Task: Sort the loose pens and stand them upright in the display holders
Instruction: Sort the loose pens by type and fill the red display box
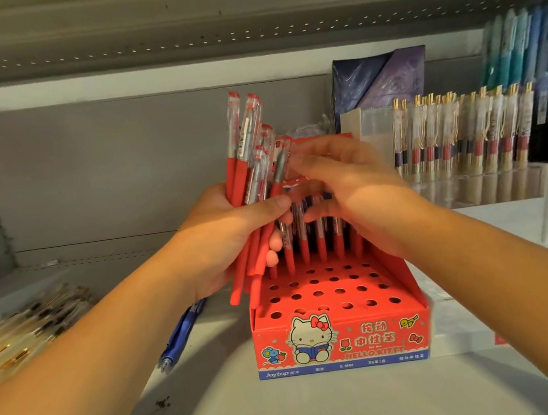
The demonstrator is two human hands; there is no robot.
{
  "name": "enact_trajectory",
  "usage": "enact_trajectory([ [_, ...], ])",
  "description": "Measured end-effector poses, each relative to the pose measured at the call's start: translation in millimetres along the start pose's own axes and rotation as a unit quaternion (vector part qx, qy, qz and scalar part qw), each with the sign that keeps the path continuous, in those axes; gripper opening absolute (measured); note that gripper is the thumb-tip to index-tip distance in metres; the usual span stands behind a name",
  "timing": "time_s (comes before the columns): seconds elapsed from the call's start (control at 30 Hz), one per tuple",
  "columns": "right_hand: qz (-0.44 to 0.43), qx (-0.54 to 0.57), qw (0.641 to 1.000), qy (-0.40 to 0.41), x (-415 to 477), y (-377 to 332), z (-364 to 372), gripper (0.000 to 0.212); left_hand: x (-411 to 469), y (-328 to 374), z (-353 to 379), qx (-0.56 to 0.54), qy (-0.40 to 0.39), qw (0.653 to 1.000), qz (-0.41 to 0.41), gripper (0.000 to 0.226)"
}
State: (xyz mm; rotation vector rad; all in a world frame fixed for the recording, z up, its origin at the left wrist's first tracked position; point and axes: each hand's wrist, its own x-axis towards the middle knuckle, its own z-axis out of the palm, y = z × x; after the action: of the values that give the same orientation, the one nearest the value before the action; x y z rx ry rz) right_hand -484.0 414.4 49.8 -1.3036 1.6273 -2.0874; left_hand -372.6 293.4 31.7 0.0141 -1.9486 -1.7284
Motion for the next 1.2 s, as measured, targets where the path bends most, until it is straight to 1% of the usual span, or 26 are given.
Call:
enact_trajectory([
  [0.07,0.005,0.018,1.0,0.008,-2,1,1,0.018,-1,1,0,0.013,-0.016,1.0,-0.01,0.012],
  [0.13,-0.001,0.033,0.999,0.017,-2,2,1,0.015,-2,2,0,0.017,-0.035,0.999,-0.015,0.017],
  [0.23,-0.007,0.076,0.997,0.023,-2,0,1,0.019,-1,2,-1,0.015,-0.037,0.999,-0.014,0.021],
  [0.4,-0.011,0.129,0.991,0.04,-1,-5,0,0.028,1,2,-4,0.028,-0.001,1.0,-0.011,0.029],
  [0.53,-0.032,0.131,0.988,0.076,1,-11,-7,0.029,5,0,-7,0.02,0.04,0.999,0.011,0.021],
  [0.6,-0.04,0.096,0.991,0.081,2,-11,-11,0.031,7,0,-8,-0.004,0.06,0.998,0.01,0.02],
  [0.7,-0.045,-0.019,0.996,0.071,4,-8,-13,0.032,6,1,-7,-0.034,0.059,0.998,0.004,0.023],
  [0.8,-0.049,-0.116,0.99,0.055,6,0,-14,0.035,6,1,-6,-0.04,0.059,0.997,0.003,0.019],
  [0.9,-0.062,-0.175,0.982,0.043,6,8,-13,0.04,5,2,-5,-0.038,0.063,0.997,0.001,0.018],
  [0.97,-0.072,-0.195,0.977,0.041,7,11,-12,0.042,5,2,-5,-0.038,0.063,0.997,0.0,0.019],
  [1.07,-0.079,-0.186,0.978,0.047,9,15,-10,0.047,4,4,-5,-0.047,0.059,0.997,-0.002,0.019],
  [1.2,-0.071,-0.201,0.976,0.043,9,22,-8,0.052,4,4,-5,-0.054,0.06,0.997,-0.01,0.021],
])
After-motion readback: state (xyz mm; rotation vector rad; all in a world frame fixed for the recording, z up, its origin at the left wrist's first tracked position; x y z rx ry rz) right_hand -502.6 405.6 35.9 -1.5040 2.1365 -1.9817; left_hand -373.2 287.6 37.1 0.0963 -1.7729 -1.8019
